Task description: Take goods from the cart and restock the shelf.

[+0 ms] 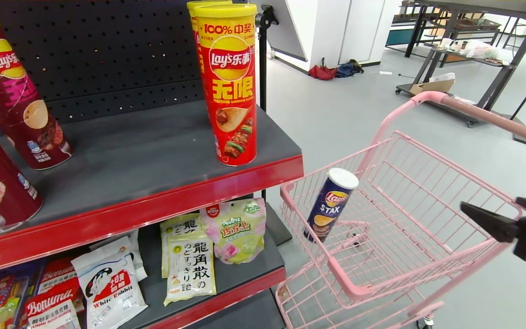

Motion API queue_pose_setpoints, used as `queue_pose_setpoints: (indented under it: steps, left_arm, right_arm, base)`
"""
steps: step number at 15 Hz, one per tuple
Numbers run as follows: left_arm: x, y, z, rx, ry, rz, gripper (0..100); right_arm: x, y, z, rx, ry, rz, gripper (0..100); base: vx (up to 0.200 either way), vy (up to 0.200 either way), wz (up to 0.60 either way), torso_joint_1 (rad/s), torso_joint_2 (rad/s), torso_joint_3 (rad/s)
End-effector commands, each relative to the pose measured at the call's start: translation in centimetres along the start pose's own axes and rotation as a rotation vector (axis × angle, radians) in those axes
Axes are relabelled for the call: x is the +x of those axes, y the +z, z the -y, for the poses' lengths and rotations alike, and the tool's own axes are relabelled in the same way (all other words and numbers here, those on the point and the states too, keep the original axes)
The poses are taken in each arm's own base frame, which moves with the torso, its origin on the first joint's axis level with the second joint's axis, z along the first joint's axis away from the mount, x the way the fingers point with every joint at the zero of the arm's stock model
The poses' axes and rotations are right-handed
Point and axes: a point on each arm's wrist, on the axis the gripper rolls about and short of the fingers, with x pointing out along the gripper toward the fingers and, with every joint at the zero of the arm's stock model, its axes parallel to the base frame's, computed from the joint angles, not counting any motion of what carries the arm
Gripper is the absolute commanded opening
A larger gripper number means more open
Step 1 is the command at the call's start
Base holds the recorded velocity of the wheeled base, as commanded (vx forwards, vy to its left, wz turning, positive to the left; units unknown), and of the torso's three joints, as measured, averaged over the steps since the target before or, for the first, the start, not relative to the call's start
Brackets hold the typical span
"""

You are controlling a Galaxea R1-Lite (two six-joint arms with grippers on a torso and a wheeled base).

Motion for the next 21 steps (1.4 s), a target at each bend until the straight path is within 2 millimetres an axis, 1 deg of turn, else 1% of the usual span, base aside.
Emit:
queue_pose_setpoints:
  steps: [1,2,5,9,12,14,15,16,18,21]
  left_arm:
    - [0.2,-0.1,0.0,-0.010,-0.003,-0.016,100]
    - [0.3,0.0,0.0,-0.039,-0.005,-0.027,100]
    - [0.8,0.2,-0.1,-0.073,-0.007,-0.067,100]
    - [1.3,0.2,-0.1,-0.075,-0.015,-0.110,100]
    - [1.4,0.1,-0.1,-0.069,-0.014,-0.123,100]
    - [1.4,0.0,-0.1,-0.068,-0.007,-0.127,100]
    - [1.5,-0.1,-0.1,-0.068,-0.001,-0.134,100]
    - [1.5,-0.2,-0.1,-0.069,-0.001,-0.137,100]
    - [1.5,-0.1,-0.1,-0.067,0.000,-0.138,100]
    - [1.5,-0.1,-0.2,-0.066,0.013,-0.138,100]
  right_arm:
    - [8.1,-1.2,-2.4,0.035,0.112,-0.152,100]
    - [9.6,-1.6,-3.2,0.049,0.134,-0.165,100]
    - [12.1,-2.6,-5.1,0.038,0.190,-0.181,100]
    - [14.9,-3.2,-6.0,0.079,0.232,-0.183,100]
    - [16.2,-4.3,-6.1,0.095,0.254,-0.184,100]
    - [16.9,-4.4,-6.3,0.102,0.261,-0.164,100]
    - [17.6,-4.1,-6.6,0.115,0.279,-0.137,100]
    - [17.7,-4.0,-6.8,0.129,0.289,-0.136,100]
    - [18.3,-4.5,-7.4,0.130,0.300,-0.151,100]
    - [19.9,-5.2,-7.8,0.129,0.302,-0.156,100]
  base:
    - [0.000,0.000,0.00,0.000,0.00,0.000]
    - [0.000,0.000,0.00,0.000,0.00,0.000]
    - [0.000,0.000,0.00,0.000,0.00,0.000]
    - [0.000,0.000,0.00,0.000,0.00,0.000]
    - [0.000,0.000,0.00,0.000,0.00,0.000]
    - [0.000,0.000,0.00,0.000,0.00,0.000]
    - [0.000,0.000,0.00,0.000,0.00,0.000]
    - [0.000,0.000,0.00,0.000,0.00,0.000]
    - [0.000,0.000,0.00,0.000,0.00,0.000]
    - [0.000,0.000,0.00,0.000,0.00,0.000]
